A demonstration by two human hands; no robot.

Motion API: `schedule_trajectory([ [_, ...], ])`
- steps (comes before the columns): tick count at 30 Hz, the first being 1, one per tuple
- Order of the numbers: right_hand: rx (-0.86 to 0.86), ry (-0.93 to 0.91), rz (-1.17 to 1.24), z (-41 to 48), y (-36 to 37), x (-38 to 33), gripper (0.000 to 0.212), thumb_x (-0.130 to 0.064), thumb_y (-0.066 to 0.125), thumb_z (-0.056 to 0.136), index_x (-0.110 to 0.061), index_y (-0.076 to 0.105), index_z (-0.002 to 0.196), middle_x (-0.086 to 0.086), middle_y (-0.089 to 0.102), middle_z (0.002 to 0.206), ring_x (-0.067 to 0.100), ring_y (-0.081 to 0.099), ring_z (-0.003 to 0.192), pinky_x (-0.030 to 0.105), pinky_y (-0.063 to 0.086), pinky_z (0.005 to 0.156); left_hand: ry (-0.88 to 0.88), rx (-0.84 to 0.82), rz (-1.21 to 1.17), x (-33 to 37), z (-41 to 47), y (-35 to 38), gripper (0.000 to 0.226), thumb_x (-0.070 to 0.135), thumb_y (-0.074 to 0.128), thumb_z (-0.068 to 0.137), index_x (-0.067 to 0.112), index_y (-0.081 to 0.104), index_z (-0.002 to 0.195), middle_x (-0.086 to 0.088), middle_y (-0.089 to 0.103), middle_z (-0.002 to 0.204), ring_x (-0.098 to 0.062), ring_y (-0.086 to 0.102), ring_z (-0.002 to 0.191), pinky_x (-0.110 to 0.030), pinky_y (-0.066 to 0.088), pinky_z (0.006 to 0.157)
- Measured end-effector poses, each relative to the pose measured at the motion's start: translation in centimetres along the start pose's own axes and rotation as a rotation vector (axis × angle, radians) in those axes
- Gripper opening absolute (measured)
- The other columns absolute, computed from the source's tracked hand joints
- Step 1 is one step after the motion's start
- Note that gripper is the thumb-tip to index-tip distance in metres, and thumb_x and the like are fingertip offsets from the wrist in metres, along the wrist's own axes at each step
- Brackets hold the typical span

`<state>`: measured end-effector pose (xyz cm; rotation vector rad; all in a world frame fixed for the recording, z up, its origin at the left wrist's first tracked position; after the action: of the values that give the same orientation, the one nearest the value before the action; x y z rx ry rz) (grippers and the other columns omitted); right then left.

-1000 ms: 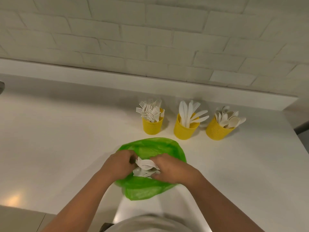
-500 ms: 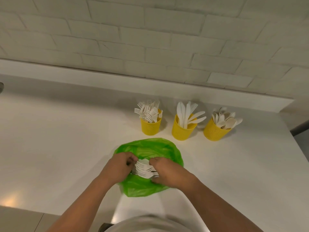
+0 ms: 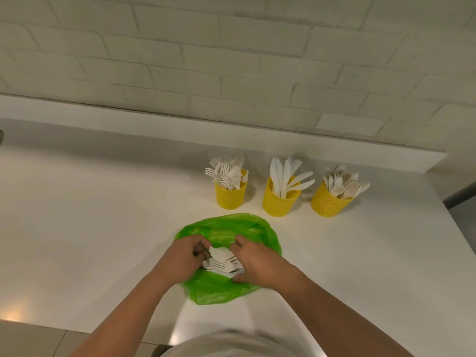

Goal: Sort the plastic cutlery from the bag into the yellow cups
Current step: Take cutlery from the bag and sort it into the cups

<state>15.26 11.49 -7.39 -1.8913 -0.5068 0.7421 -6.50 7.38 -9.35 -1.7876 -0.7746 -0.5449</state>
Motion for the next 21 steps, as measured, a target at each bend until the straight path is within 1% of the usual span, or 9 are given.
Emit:
schedule_trajectory([
  [2, 0.012, -0.006, -0.011, 0.1, 0.0, -0.1, 0.059, -0.039, 0.082, 0.082, -0.01, 0.053, 0.124, 0.007, 0.044, 0.126, 0.034, 0.065, 0.096, 0.042, 0.055, 0.073, -0.006, -0.01, 0.015, -0.1, 0.1, -0.1, 0.02, 0.01, 0.065, 0.094, 0.03, 0.069, 0.1, 0.009, 0.075, 0.081, -0.007, 0.069, 0.072, -0.025, 0.053, 0.068],
  [4, 0.005, 0.022, 0.019, 0.1, 0.2, 0.0, 0.062, -0.039, 0.082, 0.081, -0.011, 0.051, 0.126, 0.007, 0.044, 0.127, 0.033, 0.065, 0.098, 0.044, 0.056, 0.078, -0.008, -0.018, 0.032, -0.2, 0.1, -0.1, 0.019, 0.013, 0.065, 0.095, 0.031, 0.069, 0.101, 0.01, 0.075, 0.082, -0.005, 0.068, 0.072, -0.02, 0.05, 0.065],
  [7, -0.014, 0.024, 0.061, 0.2, 0.4, 0.2, 0.056, -0.036, 0.082, 0.081, -0.011, 0.054, 0.124, 0.008, 0.052, 0.123, 0.032, 0.063, 0.104, 0.042, 0.056, 0.082, 0.011, 0.015, 0.034, -0.2, -0.2, -0.2, 0.02, 0.013, 0.065, 0.094, 0.031, 0.07, 0.101, 0.012, 0.074, 0.086, -0.004, 0.069, 0.076, -0.023, 0.054, 0.069],
  [9, -0.016, 0.013, 0.056, 0.3, 0.4, 0.1, 0.051, -0.033, 0.08, 0.08, -0.011, 0.056, 0.119, 0.008, 0.055, 0.116, 0.033, 0.064, 0.101, 0.039, 0.054, 0.076, 0.016, 0.04, 0.03, -0.4, -0.3, -0.1, 0.021, 0.012, 0.066, 0.093, 0.031, 0.071, 0.1, 0.013, 0.074, 0.088, -0.003, 0.069, 0.079, -0.025, 0.056, 0.073],
  [11, -0.015, 0.017, 0.008, 0.4, 0.3, -0.2, 0.049, -0.032, 0.078, 0.078, -0.011, 0.057, 0.116, 0.009, 0.056, 0.112, 0.033, 0.064, 0.094, 0.037, 0.05, 0.068, 0.013, 0.044, 0.02, -0.5, -0.4, -0.1, 0.021, 0.012, 0.065, 0.094, 0.031, 0.072, 0.1, 0.012, 0.073, 0.089, -0.002, 0.069, 0.08, -0.023, 0.055, 0.073],
  [15, -0.034, 0.035, -0.053, 0.7, 0.0, -0.6, 0.044, -0.028, 0.078, 0.075, -0.011, 0.056, 0.109, 0.01, 0.059, 0.107, 0.033, 0.065, 0.088, 0.034, 0.042, 0.061, 0.012, -0.003, 0.056, -0.4, -0.6, -0.4, 0.02, 0.012, 0.065, 0.093, 0.03, 0.069, 0.1, 0.011, 0.07, 0.088, 0.001, 0.063, 0.073, -0.013, 0.045, 0.063],
  [16, -0.037, 0.04, -0.05, 0.7, -0.2, -0.7, 0.042, -0.027, 0.079, 0.074, -0.012, 0.057, 0.106, 0.009, 0.06, 0.106, 0.031, 0.064, 0.087, 0.033, 0.04, 0.061, 0.001, -0.016, 0.074, -0.4, -0.7, -0.6, 0.019, 0.012, 0.065, 0.091, 0.031, 0.066, 0.097, 0.011, 0.069, 0.086, 0.0, 0.061, 0.07, -0.014, 0.045, 0.061],
  [18, -0.035, 0.041, -0.04, 0.7, -0.4, -0.6, 0.04, -0.029, 0.079, 0.073, -0.014, 0.057, 0.102, 0.007, 0.062, 0.102, 0.028, 0.063, 0.085, 0.031, 0.04, 0.06, -0.038, -0.006, 0.099, -0.5, -1.0, -1.0, 0.017, 0.014, 0.066, 0.086, 0.03, 0.059, 0.091, 0.009, 0.067, 0.083, -0.007, 0.061, 0.07, -0.025, 0.049, 0.064],
  [21, -0.005, 0.077, 0.019, 0.6, -0.5, 0.0, 0.039, -0.033, 0.079, 0.071, -0.018, 0.051, 0.093, 0.003, 0.061, 0.092, 0.023, 0.057, 0.076, 0.028, 0.035, 0.053, -0.022, 0.088, 0.056, -0.2, -2.2, -1.4, 0.023, 0.016, 0.068, 0.081, 0.028, 0.049, 0.087, 0.001, 0.064, 0.075, -0.015, 0.057, 0.064, -0.039, 0.049, 0.063],
])
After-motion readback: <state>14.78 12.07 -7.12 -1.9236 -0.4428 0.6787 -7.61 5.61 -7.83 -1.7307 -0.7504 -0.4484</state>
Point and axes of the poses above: each hand's wrist, its own z-axis towards the middle knuckle, its own y-axis out of the palm, x = y × z, the point moved 1 cm from there along z, towards the middle knuckle
